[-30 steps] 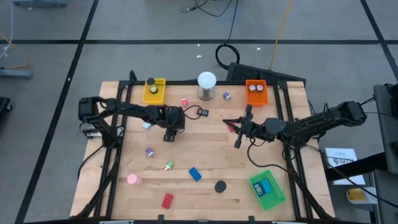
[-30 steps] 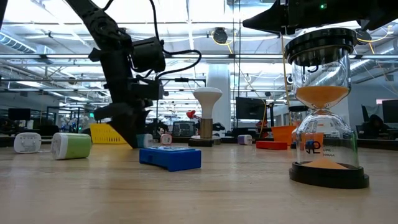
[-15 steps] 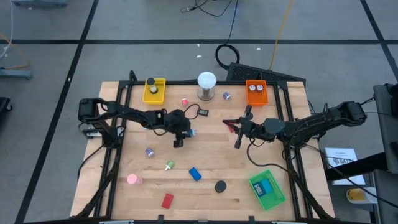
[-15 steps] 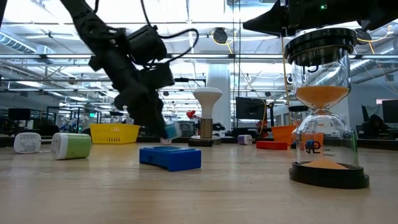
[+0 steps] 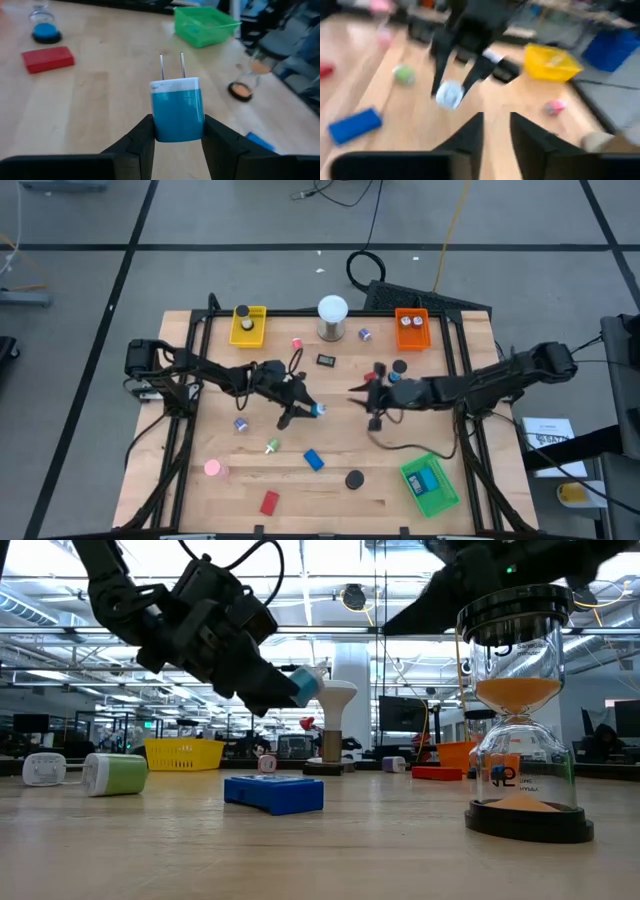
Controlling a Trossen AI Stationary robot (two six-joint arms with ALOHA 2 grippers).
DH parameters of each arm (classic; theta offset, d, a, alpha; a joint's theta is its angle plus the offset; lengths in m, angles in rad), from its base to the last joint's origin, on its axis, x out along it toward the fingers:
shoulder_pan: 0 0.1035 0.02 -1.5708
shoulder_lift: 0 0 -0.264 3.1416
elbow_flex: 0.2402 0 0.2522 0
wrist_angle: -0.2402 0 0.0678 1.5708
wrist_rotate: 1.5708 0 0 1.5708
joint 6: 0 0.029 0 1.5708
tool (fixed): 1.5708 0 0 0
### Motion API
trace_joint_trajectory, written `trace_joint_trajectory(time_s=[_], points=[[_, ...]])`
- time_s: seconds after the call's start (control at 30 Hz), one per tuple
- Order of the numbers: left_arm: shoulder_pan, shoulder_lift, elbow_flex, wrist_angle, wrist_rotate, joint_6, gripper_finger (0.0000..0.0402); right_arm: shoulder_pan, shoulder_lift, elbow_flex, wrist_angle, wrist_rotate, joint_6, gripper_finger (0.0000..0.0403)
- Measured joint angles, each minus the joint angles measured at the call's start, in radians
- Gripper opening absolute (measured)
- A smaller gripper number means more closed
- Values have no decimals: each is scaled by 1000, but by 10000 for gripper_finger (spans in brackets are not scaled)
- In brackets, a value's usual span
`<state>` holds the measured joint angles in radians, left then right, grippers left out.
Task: Pick & Place Office items
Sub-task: Put the blue charger adaptor into the orange bin
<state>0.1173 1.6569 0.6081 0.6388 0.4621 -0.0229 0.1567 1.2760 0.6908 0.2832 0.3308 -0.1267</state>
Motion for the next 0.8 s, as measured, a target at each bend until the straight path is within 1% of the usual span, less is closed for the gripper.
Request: trace_joint_trajectory(time_s=[0.13, 0.3, 0.4, 0.47, 0.53, 0.63, 0.7, 0.8], points=[[-3, 0, 2, 2, 47, -17, 132, 22, 133, 106, -87, -49, -119, 171], [-15, 0, 2, 1, 91, -22, 132, 44, 255, 217, -102, -56, -275, 243], [-21, 0, 2, 0, 91, -19, 132, 43, 298, 260, -102, -136, -348, 267], [-24, 0, 2, -1, 91, -14, 132, 34, 328, 286, -97, -196, -386, 272], [-27, 0, 2, -1, 91, -14, 132, 25, 355, 304, -95, -226, -416, 271], [-26, 0, 2, -1, 91, -14, 132, 12, 403, 326, -49, -230, -480, 260], [-26, 0, 2, 0, 91, -13, 132, 4, 423, 338, -49, -231, -509, 251], [-26, 0, 2, 0, 91, -13, 132, -13, 459, 355, -38, -273, -515, 238]])
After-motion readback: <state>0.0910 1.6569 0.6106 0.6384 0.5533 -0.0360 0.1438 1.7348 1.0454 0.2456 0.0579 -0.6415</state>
